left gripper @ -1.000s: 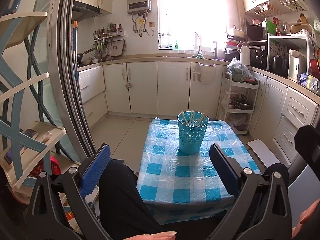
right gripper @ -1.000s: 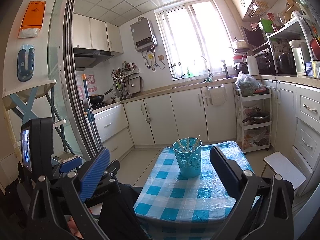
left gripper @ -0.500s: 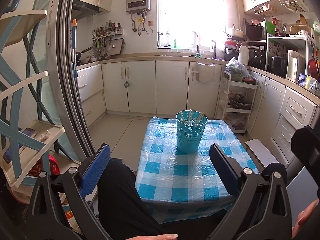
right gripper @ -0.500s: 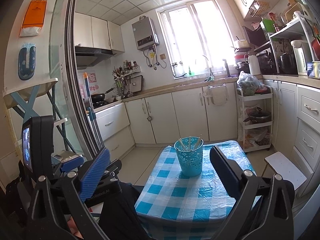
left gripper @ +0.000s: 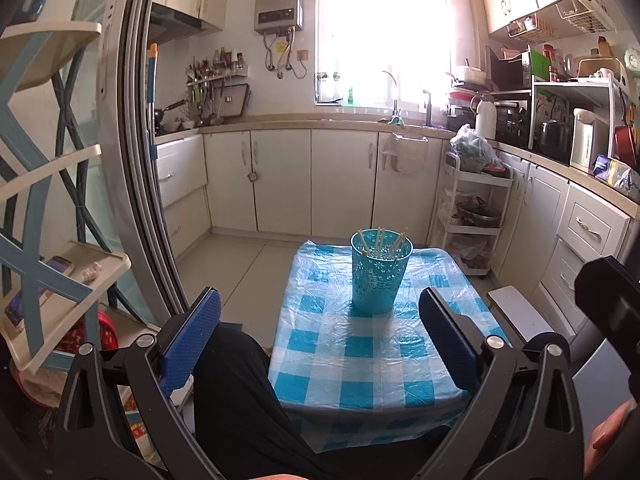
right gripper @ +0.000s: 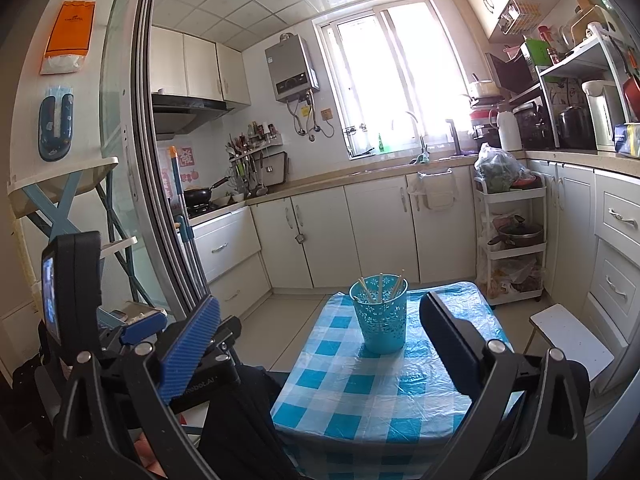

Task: Organize utensils

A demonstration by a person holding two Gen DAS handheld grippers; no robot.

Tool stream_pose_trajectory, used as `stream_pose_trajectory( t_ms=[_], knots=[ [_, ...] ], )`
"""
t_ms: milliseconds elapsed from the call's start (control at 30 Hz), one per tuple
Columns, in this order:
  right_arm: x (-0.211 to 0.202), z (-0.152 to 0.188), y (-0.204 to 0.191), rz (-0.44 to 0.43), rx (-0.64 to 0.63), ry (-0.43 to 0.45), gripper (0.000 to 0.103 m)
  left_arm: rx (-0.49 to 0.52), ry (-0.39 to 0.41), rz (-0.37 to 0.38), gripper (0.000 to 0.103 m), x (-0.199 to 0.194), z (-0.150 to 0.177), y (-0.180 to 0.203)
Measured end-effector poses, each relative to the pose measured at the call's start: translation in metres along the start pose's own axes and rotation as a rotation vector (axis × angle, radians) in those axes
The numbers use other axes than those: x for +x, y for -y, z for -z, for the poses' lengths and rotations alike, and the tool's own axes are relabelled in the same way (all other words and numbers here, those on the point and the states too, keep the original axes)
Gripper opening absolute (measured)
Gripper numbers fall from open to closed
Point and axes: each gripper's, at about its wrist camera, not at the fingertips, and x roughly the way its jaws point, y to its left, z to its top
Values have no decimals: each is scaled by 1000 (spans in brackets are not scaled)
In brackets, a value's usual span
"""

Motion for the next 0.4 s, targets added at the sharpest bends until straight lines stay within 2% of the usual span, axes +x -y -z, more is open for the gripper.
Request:
stream_pose_trajectory(
  t_ms=[167, 400],
  knots=[
    [-1, 0, -1, 0, -2, 3, 96, 2, -48, 30, 95, 8, 1, 0],
    [-2, 0, -1, -1, -2, 3, 96, 1, -60, 45, 95, 10, 3, -1]
  ],
)
